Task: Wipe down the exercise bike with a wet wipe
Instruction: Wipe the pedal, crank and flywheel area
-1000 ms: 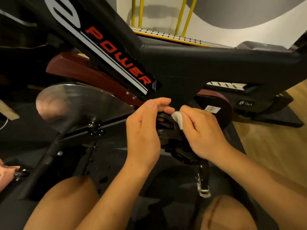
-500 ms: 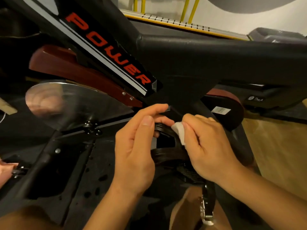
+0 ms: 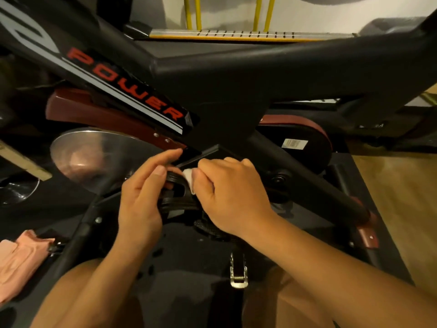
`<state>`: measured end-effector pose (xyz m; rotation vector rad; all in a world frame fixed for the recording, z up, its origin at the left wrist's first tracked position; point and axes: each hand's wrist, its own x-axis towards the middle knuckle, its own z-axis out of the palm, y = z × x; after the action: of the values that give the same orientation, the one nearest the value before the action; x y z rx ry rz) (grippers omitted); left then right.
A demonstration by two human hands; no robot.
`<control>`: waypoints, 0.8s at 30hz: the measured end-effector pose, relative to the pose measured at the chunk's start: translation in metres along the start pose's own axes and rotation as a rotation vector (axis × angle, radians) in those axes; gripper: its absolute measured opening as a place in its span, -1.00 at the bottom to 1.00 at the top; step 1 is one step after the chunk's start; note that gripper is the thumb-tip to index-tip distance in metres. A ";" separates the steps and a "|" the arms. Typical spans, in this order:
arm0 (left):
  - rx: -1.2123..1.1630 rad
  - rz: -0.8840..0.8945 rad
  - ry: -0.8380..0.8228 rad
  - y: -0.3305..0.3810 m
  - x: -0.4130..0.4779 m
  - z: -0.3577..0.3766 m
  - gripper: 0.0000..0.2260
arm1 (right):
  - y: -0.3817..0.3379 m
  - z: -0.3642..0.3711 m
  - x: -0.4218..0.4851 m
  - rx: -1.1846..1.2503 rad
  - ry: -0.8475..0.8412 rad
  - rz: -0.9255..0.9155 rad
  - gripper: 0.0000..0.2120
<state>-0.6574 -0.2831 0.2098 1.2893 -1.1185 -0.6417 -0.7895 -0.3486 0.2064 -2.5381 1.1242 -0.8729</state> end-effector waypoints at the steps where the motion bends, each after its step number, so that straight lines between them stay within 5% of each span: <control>1: -0.009 -0.004 -0.001 -0.003 -0.001 -0.002 -0.72 | 0.000 0.001 0.001 -0.011 -0.007 -0.005 -0.69; 24: -0.088 -0.119 -0.036 -0.109 -0.015 -0.032 -0.72 | 0.020 0.107 -0.027 -0.028 -0.095 0.057 -0.66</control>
<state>-0.6118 -0.2806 0.1049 1.2796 -1.0363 -0.7968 -0.7507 -0.3457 0.1014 -2.5272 1.1819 -0.7199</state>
